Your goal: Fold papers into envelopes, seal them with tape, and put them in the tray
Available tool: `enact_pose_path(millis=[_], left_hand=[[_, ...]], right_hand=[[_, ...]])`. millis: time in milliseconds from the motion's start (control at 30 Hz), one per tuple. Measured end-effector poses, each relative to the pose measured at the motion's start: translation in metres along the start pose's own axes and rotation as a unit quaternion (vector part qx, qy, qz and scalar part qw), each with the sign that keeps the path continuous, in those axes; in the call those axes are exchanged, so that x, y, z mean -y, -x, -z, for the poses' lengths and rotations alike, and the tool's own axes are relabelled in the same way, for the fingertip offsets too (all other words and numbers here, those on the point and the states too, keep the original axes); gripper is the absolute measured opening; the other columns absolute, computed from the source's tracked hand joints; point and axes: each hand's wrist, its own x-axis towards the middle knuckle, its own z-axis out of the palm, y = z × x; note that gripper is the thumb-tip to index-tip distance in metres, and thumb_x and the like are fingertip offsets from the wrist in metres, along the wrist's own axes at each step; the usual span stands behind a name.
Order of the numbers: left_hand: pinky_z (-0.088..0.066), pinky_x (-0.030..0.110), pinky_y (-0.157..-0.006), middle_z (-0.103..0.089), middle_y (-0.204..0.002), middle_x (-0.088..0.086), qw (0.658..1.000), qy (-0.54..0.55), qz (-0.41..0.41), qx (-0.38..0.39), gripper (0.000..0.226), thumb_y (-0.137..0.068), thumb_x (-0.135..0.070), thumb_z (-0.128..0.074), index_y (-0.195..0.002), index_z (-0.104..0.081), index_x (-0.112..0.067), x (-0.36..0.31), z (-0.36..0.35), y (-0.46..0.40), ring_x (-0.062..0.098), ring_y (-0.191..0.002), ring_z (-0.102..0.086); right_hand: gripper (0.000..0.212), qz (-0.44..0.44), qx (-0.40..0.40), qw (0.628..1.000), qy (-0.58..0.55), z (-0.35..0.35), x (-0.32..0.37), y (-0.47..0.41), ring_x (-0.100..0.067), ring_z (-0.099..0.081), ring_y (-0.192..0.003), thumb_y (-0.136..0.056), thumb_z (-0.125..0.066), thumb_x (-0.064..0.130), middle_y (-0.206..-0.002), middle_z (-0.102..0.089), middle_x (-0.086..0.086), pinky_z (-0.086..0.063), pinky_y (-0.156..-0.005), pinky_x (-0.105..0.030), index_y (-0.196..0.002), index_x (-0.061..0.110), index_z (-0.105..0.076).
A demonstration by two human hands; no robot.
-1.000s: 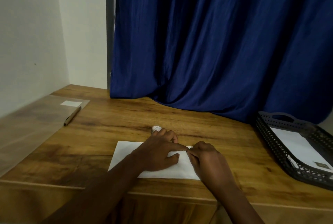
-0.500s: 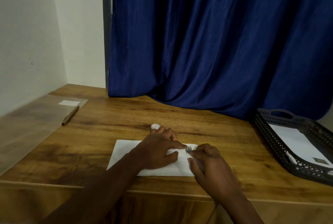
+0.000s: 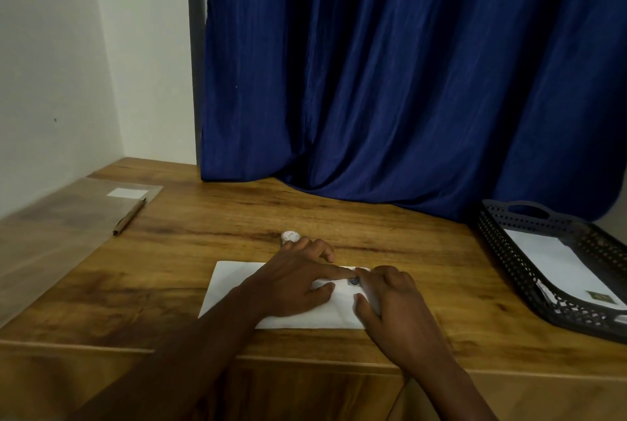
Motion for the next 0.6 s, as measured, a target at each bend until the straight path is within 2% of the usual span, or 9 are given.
enact_pose_path(millis=[133,367,467,533,600], left_hand=[[-0.039,0.039,-0.101,-0.047,-0.135,-0.013,1.000,0.012,-0.022,-0.009,0.036,-0.099,-0.046,-0.043,-0.131,-0.061,-0.051,0.0014,-0.0020,-0.0006,0.008,-0.121,-0.042],[-0.038,0.022,-0.095,-0.051,-0.128,-0.017,0.996,0.068,-0.028,-0.048,0.032,-0.092,-0.042,-0.058,-0.121,-0.070,-0.041,0.0040,-0.0065,-0.0006,0.001,-0.118,-0.046],[-0.044,0.028,-0.100,-0.055,-0.129,-0.015,0.995,0.049,-0.006,-0.083,0.038,-0.092,-0.047,-0.057,-0.127,-0.063,-0.035,0.0019,-0.0072,0.0018,0.002,-0.121,-0.049],[-0.046,0.034,-0.102,-0.058,-0.133,-0.013,0.993,0.039,0.028,-0.104,0.045,-0.093,-0.051,-0.052,-0.134,-0.057,-0.032,0.0009,-0.0079,0.0021,0.005,-0.122,-0.051],[-0.047,0.037,-0.103,-0.060,-0.135,-0.011,0.992,0.031,0.055,-0.108,0.050,-0.093,-0.054,-0.046,-0.137,-0.053,-0.032,-0.0005,-0.0080,0.0022,0.008,-0.123,-0.052]], right_hand=[[0.060,-0.018,0.029,0.997,0.073,0.0020,0.0031,-0.0008,-0.016,-0.042,-0.122,-0.091,-0.022,0.058,-0.138,-0.047,0.005,-0.042,-0.094,-0.036,-0.143,0.040,-0.046],[0.056,-0.027,0.043,0.993,0.104,0.0030,0.0054,-0.0011,-0.017,-0.039,-0.123,-0.095,-0.026,0.056,-0.141,-0.042,0.004,-0.038,-0.093,-0.037,-0.147,0.039,-0.036],[0.070,-0.049,0.056,0.994,0.083,0.0030,0.0032,-0.0023,-0.016,-0.037,-0.124,-0.093,-0.021,0.061,-0.145,-0.040,0.006,-0.036,-0.098,-0.037,-0.156,0.031,-0.023],[0.077,-0.059,0.050,0.996,0.053,0.0034,0.0028,-0.0018,-0.014,-0.038,-0.124,-0.087,-0.014,0.064,-0.144,-0.042,0.008,-0.037,-0.101,-0.036,-0.157,0.032,-0.016],[0.077,-0.070,0.034,0.997,0.009,0.0049,0.0029,-0.0010,-0.013,-0.038,-0.124,-0.086,-0.015,0.064,-0.143,-0.044,0.008,-0.037,-0.102,-0.037,-0.156,0.034,-0.016]])
